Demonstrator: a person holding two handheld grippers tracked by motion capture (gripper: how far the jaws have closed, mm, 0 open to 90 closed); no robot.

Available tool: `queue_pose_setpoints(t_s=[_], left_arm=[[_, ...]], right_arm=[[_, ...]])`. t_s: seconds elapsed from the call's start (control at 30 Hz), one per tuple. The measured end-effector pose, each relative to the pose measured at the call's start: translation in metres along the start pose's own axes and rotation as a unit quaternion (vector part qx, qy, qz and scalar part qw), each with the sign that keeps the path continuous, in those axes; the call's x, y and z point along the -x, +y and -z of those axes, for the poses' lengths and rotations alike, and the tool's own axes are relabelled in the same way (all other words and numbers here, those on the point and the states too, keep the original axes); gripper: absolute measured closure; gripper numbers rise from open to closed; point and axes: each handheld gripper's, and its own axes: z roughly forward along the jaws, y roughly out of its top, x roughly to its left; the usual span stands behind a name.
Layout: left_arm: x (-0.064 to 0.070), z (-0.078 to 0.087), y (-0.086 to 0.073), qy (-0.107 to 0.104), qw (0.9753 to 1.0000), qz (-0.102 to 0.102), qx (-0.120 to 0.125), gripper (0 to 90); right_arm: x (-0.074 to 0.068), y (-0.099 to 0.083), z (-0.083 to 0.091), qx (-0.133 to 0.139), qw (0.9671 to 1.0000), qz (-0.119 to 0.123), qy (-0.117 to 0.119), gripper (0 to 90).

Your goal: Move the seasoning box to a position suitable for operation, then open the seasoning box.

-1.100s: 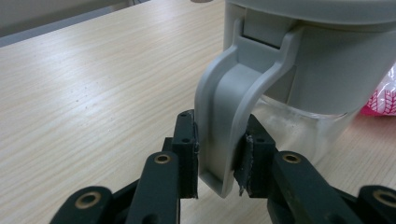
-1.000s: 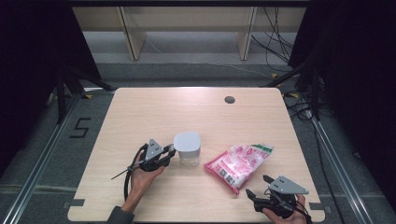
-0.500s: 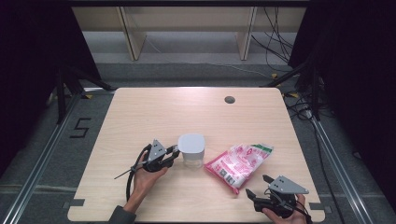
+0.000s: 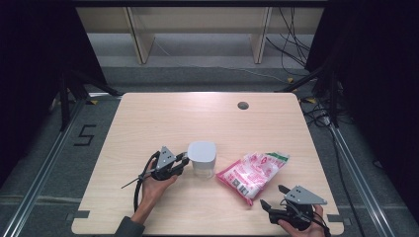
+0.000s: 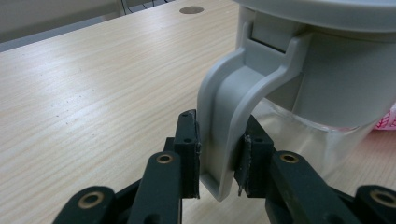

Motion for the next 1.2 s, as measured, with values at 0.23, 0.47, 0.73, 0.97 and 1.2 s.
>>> queue_pose_setpoints(t_s=[0.23, 0.47, 0.73, 0.97, 1.2], left_arm=[[0.001, -0.001, 0.0, -0.005, 1.0, 0.001, 0.003, 72.2], [-0.002, 0.003, -0.001, -0.014, 0.9997, 0.021, 0.003, 68.5], [0.0, 0.024, 0.001, -0.029, 0.9991, 0.031, -0.007, 46.7], [0.001, 0.045, 0.009, -0.042, 0.9986, 0.029, -0.016, 41.8], [0.002, 0.058, 0.02, -0.049, 0.9983, 0.031, -0.007, 42.2]], right_arm=[[0.002, -0.001, -0.001, -0.006, 1.0, 0.003, 0.006, 20.2], [0.002, -0.001, -0.002, -0.003, 1.0, -0.001, 0.008, 20.3], [0.002, -0.001, -0.001, -0.002, 1.0, 0.001, 0.008, 20.3], [0.002, -0.001, 0.0, -0.005, 1.0, 0.003, 0.006, 20.3], [0.001, -0.001, 0.0, -0.004, 1.0, -0.001, 0.006, 20.2]])
